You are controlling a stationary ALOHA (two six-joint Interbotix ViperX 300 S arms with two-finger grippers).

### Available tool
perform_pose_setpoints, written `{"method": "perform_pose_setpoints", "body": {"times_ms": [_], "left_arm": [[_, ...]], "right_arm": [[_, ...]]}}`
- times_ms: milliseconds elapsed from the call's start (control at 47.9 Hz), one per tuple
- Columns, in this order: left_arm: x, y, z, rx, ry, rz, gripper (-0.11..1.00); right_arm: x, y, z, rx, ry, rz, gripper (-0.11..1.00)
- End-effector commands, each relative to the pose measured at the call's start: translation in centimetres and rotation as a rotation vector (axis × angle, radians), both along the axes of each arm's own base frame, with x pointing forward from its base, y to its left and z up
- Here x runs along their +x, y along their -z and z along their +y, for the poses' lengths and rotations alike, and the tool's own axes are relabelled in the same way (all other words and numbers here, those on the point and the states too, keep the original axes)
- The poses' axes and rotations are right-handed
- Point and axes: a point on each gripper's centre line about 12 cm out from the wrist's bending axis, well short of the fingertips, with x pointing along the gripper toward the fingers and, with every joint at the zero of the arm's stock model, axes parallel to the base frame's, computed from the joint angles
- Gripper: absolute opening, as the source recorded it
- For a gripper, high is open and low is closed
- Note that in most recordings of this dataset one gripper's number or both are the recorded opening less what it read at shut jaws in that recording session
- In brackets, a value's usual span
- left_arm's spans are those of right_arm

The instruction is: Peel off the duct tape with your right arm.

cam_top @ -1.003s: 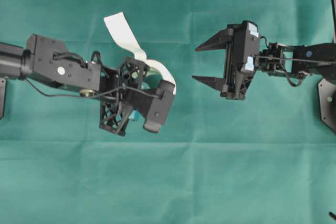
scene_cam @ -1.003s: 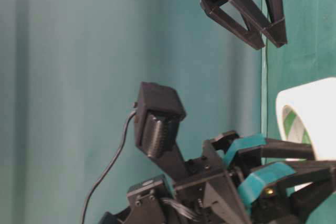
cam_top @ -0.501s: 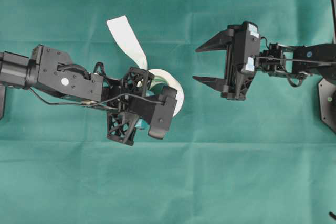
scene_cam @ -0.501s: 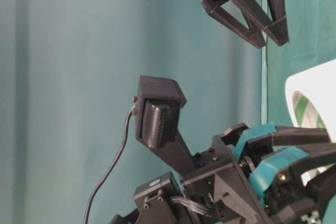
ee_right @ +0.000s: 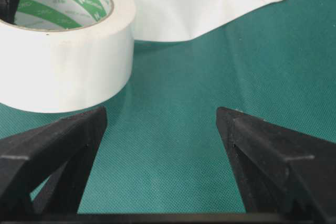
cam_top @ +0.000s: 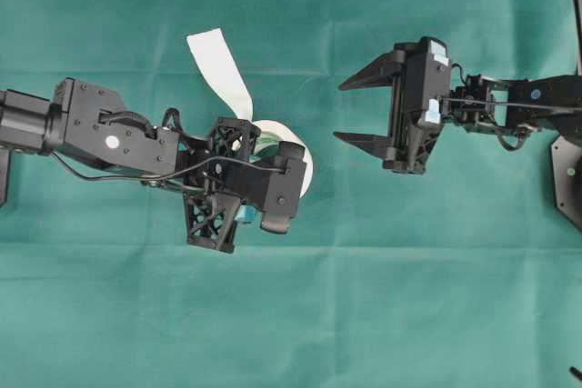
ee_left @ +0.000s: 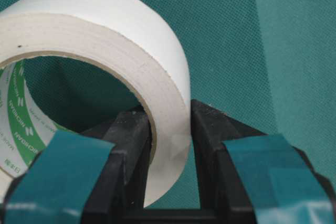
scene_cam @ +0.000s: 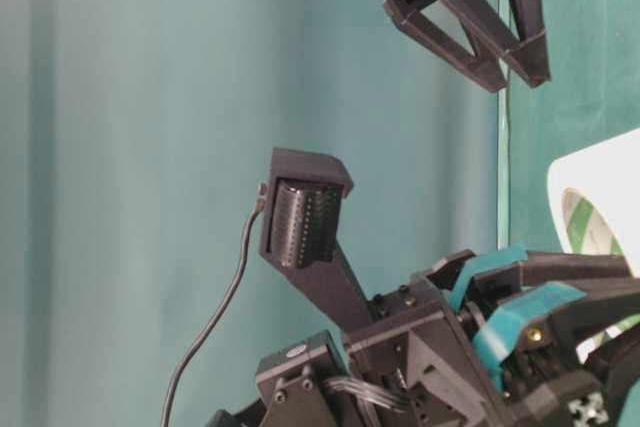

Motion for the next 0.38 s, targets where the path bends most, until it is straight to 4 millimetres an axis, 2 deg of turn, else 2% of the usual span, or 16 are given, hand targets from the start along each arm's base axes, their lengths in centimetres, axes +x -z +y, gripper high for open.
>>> {"method": "perform_pose_setpoints", "body": {"times_ms": [0, 42, 146, 167, 355], "left_arm": [[0.4, -1.4, -0.3, -0.003, 0.006, -0.04, 0.21], [0.5, -1.4, -0.3, -0.003, 0.007, -0.041, 0.28], [0.6, -1.5, -0.4, -0.002, 0.008, -0.048, 0.59], [0.6, -1.6, -0.4, -0.002, 0.008, -0.049, 0.62], [0.6, -2.5, -0.3, -0.002, 0.011, -0.072, 0.59]], "right_arm": [[0.3, -0.6, 0.0, -0.001, 0.0, -0.023, 0.75], [0.3, -0.6, 0.0, -0.001, 0.0, -0.022, 0.75], [0.2, -0.5, 0.0, 0.0, 0.0, -0.02, 0.75], [0.3, -0.6, 0.0, -0.001, 0.0, -0.022, 0.75], [0.2, -0.5, 0.0, 0.0, 0.0, -0.019, 0.75]]}}
